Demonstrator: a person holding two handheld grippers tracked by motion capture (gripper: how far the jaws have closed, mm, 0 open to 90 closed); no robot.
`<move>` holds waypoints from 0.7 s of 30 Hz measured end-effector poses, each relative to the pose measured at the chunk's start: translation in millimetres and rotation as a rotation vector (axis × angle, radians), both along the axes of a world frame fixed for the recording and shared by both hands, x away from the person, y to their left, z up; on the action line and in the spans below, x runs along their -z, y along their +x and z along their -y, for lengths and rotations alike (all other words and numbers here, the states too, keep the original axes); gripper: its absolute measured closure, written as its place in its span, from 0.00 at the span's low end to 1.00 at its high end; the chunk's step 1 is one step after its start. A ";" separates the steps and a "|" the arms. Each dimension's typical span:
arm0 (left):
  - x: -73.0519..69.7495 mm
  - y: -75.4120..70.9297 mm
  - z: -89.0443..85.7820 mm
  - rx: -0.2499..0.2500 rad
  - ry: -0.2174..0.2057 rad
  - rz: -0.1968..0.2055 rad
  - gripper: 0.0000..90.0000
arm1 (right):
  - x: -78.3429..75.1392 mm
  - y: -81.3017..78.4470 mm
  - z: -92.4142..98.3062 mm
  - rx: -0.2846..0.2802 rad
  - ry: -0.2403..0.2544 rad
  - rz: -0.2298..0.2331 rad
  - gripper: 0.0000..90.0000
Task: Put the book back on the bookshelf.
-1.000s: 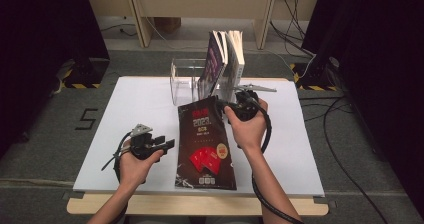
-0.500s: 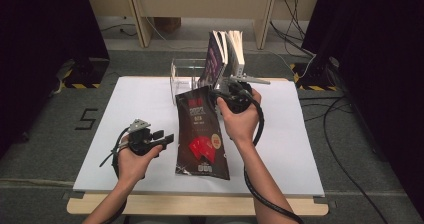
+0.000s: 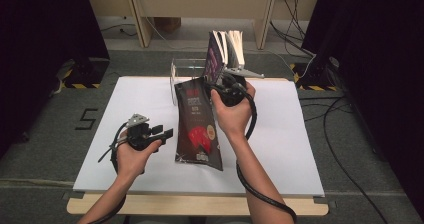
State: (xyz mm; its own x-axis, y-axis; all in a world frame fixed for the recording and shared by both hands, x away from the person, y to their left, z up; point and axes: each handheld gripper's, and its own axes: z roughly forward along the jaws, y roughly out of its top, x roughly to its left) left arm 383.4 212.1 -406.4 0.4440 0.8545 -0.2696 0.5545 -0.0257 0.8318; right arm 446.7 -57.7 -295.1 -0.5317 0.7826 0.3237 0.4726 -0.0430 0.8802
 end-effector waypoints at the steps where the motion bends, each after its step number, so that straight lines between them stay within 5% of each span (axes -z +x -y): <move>1: -1.0 0.8 0.5 0.003 0.001 0.003 0.55 | -0.2 0.9 -0.7 0.004 -0.001 0.003 0.97; 21: -27.1 16.1 10.2 0.015 -0.008 0.049 0.52 | -11.2 13.9 -22.2 0.040 0.027 0.066 0.97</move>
State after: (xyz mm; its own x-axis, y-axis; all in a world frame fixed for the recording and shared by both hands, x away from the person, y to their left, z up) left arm 399.5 201.9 -379.4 0.4692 0.8456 -0.2545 0.5128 -0.0263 0.8581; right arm 460.6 -35.5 -283.8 -0.5212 0.7951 0.3102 0.4111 -0.0846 0.9076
